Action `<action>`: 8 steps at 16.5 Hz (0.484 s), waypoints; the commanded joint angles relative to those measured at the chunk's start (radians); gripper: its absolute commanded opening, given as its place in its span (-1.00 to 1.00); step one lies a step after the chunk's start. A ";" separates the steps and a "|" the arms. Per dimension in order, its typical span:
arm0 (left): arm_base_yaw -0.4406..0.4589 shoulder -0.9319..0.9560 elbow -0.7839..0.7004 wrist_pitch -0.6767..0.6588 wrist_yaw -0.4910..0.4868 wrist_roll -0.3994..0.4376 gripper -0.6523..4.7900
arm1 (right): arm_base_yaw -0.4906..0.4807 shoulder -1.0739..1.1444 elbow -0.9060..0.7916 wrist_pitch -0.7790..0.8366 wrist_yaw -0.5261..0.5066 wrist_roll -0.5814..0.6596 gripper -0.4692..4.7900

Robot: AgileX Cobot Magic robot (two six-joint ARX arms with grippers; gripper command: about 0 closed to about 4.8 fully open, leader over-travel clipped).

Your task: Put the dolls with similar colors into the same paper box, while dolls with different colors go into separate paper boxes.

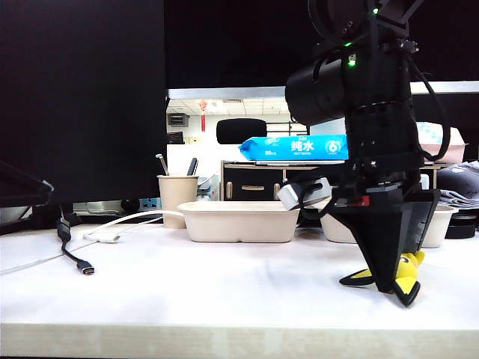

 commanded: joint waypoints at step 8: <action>0.002 0.001 0.001 0.013 0.002 0.001 -0.78 | 0.002 -0.002 0.002 -0.001 0.010 0.004 -0.27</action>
